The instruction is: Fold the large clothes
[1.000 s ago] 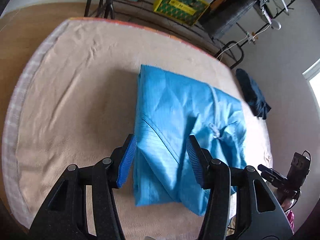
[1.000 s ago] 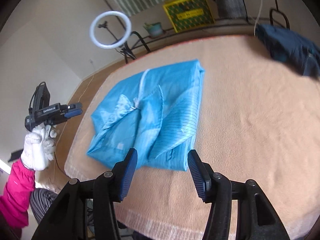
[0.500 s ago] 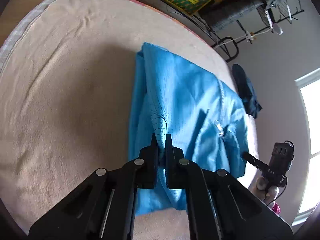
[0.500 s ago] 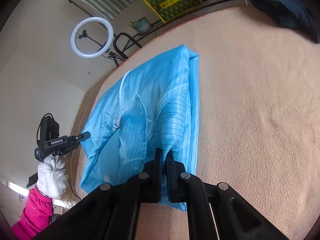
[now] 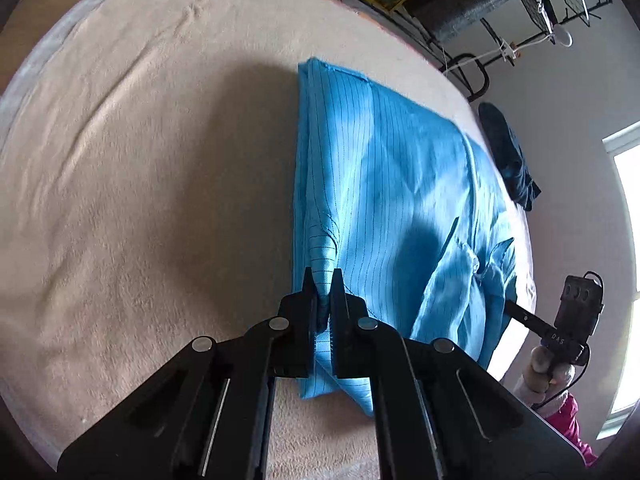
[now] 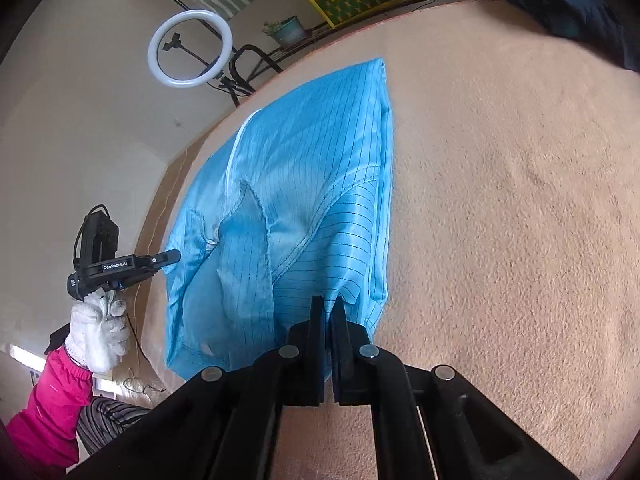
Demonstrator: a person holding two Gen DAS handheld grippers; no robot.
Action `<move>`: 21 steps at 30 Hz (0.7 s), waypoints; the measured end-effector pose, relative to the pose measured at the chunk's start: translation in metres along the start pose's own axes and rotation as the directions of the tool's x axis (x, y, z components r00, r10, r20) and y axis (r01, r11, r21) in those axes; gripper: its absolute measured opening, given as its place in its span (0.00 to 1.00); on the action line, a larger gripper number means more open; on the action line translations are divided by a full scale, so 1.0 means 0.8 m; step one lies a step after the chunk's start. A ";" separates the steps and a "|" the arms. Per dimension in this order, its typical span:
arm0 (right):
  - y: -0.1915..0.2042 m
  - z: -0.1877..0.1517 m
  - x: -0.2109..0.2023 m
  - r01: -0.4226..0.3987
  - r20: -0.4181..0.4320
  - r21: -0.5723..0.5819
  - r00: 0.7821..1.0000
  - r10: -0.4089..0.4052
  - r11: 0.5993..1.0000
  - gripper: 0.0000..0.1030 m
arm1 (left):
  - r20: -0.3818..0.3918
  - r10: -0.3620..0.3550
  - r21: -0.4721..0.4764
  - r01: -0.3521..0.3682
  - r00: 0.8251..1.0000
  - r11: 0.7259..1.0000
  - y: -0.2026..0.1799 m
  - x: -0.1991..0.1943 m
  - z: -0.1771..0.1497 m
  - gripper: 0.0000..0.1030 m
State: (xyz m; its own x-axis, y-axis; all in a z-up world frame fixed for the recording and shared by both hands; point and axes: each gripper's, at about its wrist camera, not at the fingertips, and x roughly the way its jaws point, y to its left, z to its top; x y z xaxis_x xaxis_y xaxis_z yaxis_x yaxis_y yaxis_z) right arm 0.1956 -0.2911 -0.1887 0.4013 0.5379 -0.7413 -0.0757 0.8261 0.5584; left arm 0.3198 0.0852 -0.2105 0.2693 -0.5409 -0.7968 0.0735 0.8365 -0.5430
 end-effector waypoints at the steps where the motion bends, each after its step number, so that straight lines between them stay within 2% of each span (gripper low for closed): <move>1: 0.002 0.002 0.000 0.008 -0.005 -0.006 1.000 -0.008 1.000 0.00 | 0.005 -0.001 -0.007 0.001 1.000 1.000 0.000 -0.001 0.003 0.02; 3: 0.007 -0.007 -0.009 0.030 -0.016 -0.048 0.999 -0.031 0.998 0.01 | 0.005 0.010 0.002 -0.010 1.000 1.000 -0.002 -0.004 0.000 0.03; 4: 0.012 -0.009 -0.015 0.047 -0.020 -0.078 0.999 -0.049 0.996 0.07 | -0.005 0.025 0.017 -0.024 1.000 1.000 -0.004 -0.008 0.000 0.04; 5: 0.017 -0.009 -0.021 0.073 -0.022 -0.105 0.997 -0.076 0.992 0.10 | -0.003 0.042 0.035 -0.042 0.999 0.998 -0.006 -0.012 0.000 0.11; 6: 0.023 -0.007 -0.029 0.095 -0.010 -0.134 0.995 -0.097 0.986 0.26 | 0.008 0.064 0.054 -0.064 0.998 0.997 -0.005 -0.020 0.000 0.19; 7: 0.028 -0.004 -0.043 0.122 0.025 -0.157 0.992 -0.120 0.980 0.32 | 0.027 0.077 0.069 -0.079 0.997 0.994 -0.006 -0.030 -0.002 0.23; 8: 0.030 0.000 -0.054 0.134 0.050 -0.176 0.991 -0.127 0.975 0.32 | 0.052 0.090 0.084 -0.094 0.995 0.992 -0.007 -0.043 -0.002 0.28; 10: 0.041 0.015 -0.073 0.143 0.103 -0.202 0.987 -0.124 0.969 0.32 | 0.095 0.104 0.071 -0.111 0.990 0.991 -0.006 -0.062 0.001 0.29; 13: 0.070 0.052 -0.077 0.170 0.176 -0.271 0.976 -0.125 0.948 0.31 | 0.167 0.066 0.090 -0.082 0.984 0.993 -0.029 -0.078 0.019 0.29; 16: 0.109 0.100 -0.045 0.179 0.196 -0.353 0.974 -0.114 0.918 0.26 | 0.207 0.033 0.151 -0.066 0.978 0.986 -0.078 -0.062 0.040 0.29; 18: 0.130 0.129 -0.013 0.188 0.191 -0.399 0.974 -0.120 0.898 0.25 | 0.206 0.012 0.198 -0.053 0.978 0.979 -0.116 -0.035 0.061 0.29; 21: 0.155 0.160 0.038 0.194 0.160 -0.476 0.978 -0.132 0.858 0.25 | 0.199 0.012 0.255 -0.063 0.980 0.965 -0.145 -0.002 0.084 0.29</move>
State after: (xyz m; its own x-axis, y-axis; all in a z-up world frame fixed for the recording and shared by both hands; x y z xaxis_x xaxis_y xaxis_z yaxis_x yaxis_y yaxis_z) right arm 0.3154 -0.1942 -0.0943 0.5490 0.3905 -0.7390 -0.4220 0.8927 0.1583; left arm 0.3752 -0.0049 -0.1283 0.4554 -0.5031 -0.7346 0.2988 0.8636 -0.4062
